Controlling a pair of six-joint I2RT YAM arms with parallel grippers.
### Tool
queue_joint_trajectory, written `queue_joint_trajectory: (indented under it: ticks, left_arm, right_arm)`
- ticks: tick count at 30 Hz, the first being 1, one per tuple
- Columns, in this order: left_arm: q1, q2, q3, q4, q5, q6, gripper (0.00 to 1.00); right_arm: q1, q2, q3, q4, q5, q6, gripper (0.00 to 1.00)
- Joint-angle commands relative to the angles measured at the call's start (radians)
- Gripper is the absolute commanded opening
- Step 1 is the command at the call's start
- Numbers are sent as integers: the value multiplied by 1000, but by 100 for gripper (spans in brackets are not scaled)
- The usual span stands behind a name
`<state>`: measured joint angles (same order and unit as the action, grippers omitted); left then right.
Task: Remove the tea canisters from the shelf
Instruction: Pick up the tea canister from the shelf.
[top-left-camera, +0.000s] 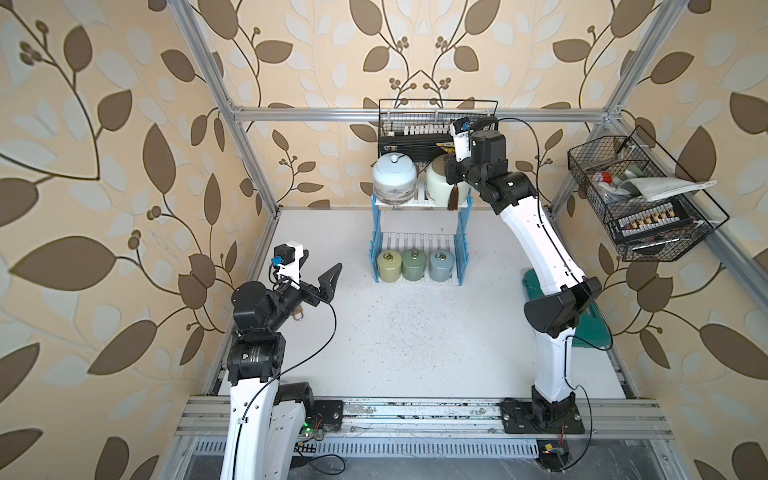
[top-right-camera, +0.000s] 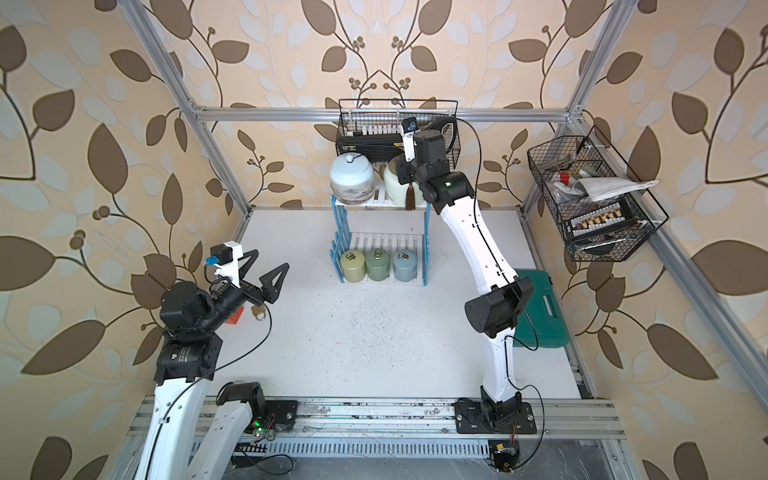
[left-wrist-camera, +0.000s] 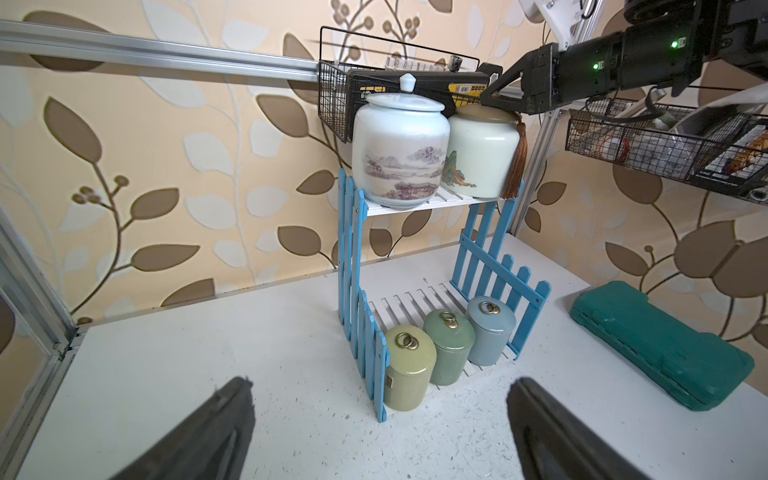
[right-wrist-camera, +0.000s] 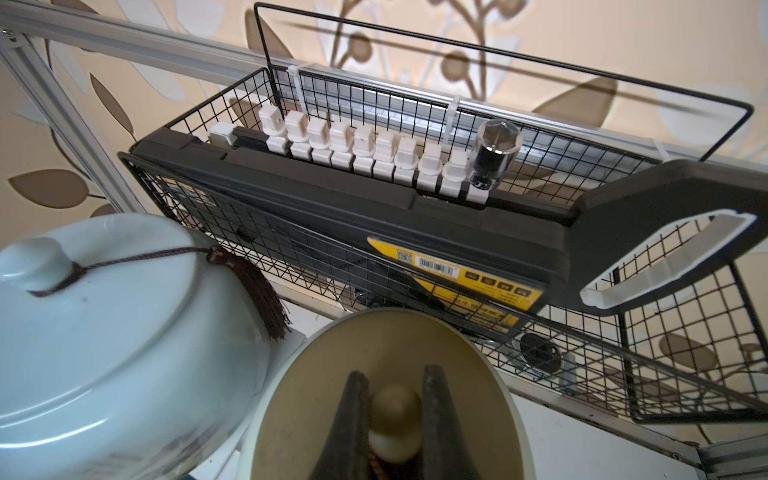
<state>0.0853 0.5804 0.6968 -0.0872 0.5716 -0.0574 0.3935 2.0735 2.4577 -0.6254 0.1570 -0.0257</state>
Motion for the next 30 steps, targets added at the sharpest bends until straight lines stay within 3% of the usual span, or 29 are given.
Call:
queue_joint_trajectory:
  ticks: [1,12,20,30]
  left_arm:
    - [1,-13,-3,26,-3,-4,99]
    - [-8,-14,1,-14,-18,5,99]
    - [-14,-11,-25,16,-29,14,99]
    - [-21,-15,-57,25,-43,38,99]
  right_arm:
    - [16,-38,35,10,12,-17,0]
    - [26,-101,61,55,-21,9,0]
    - [39,-208,-9,62,-24,19,0]
    - [44,-527,-454,223,-59,70,0]
